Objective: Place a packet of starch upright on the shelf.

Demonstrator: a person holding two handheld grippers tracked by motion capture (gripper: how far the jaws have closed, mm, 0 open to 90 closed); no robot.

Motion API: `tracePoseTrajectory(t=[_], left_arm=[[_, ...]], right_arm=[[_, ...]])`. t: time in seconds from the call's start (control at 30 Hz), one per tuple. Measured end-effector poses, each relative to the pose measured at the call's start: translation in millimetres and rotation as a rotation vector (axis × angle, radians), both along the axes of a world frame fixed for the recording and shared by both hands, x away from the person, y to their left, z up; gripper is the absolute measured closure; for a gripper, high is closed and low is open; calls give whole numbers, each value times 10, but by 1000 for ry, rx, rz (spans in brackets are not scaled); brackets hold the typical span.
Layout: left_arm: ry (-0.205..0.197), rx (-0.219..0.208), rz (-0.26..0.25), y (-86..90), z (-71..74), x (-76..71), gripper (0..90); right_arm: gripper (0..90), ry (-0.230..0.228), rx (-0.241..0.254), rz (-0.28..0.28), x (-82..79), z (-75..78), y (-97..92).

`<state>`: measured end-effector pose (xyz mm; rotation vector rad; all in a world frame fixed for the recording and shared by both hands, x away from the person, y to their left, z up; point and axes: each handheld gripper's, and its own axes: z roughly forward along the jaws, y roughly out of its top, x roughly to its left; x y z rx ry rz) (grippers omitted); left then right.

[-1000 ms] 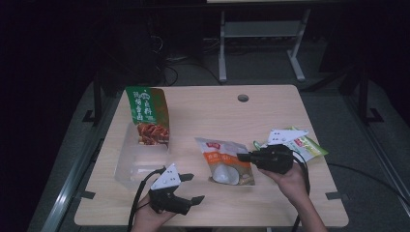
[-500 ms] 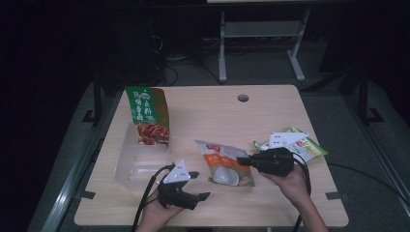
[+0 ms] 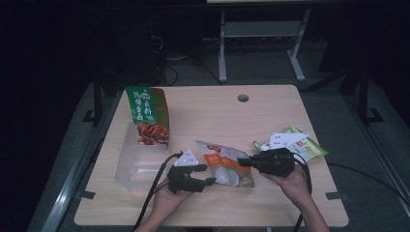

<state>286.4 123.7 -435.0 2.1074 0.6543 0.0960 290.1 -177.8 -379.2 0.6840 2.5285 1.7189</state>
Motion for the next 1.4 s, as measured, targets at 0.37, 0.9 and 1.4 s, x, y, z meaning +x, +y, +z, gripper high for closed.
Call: tracePoseTrajectory(t=[0.37,0.9,1.4], left_arm=[[23,-59,-31,-95,79,83,845],[-54,8,-17,-57,159,-85,897],[-65,13,-13,36,141,-153,893]], right_arm=[[899,-1,9,-6,7,-13,-16],[816,-19,-38,-49,-2,-3,70],[835,-38,-125,-48,0,-71,360]])
